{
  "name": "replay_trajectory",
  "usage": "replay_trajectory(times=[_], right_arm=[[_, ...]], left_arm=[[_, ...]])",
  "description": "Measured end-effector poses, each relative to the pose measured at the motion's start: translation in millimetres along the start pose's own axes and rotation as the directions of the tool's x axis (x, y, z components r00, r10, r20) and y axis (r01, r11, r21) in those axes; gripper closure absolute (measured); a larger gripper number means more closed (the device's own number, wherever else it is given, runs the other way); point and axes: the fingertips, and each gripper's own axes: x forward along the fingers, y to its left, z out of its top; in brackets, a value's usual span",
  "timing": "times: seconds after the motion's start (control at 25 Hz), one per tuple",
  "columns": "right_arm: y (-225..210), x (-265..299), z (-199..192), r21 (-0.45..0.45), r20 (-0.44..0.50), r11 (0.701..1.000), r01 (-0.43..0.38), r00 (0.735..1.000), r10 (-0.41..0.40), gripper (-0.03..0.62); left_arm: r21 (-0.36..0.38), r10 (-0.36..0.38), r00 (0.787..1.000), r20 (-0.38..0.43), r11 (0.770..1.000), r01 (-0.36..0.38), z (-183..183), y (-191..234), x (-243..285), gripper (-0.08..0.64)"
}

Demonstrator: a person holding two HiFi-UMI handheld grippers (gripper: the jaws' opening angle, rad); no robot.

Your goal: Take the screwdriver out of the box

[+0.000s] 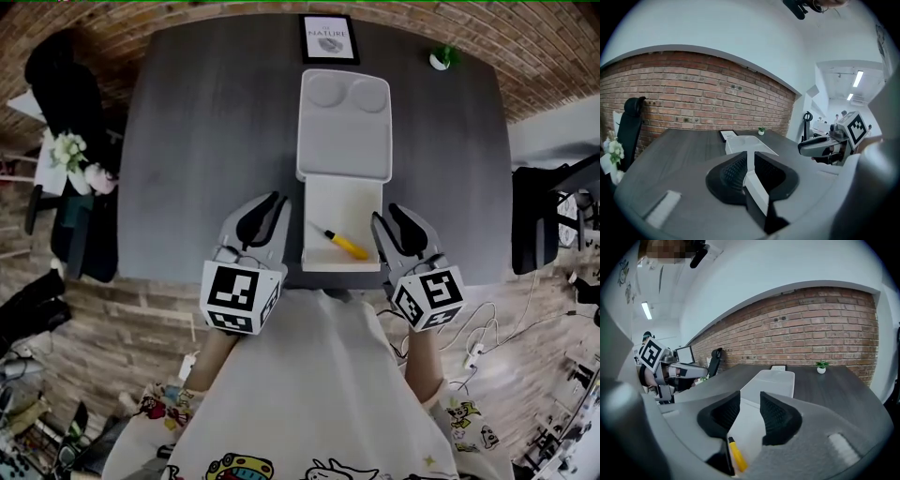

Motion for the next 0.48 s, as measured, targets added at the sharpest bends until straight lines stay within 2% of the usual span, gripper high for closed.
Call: replay_trajectory(times=[0.28,0.48], right_arm=[[20.9,19.6,-20.7,-0.040,-0.119,0.995,-0.089,0.989,0.084,0.456],[25.2,34.4,-39.1,-0.069,-0.206,0.986,-0.153,0.969,0.136,0.454]], left_arm=[[-0.015,-0.006,0.999,-0.034,1.000,0.006,-11.8,0.8,1.9,0.509],[-0.027,-0.004,0.998,-0.059,1.000,0.003,-21.9,0.6,11.5,0.509]])
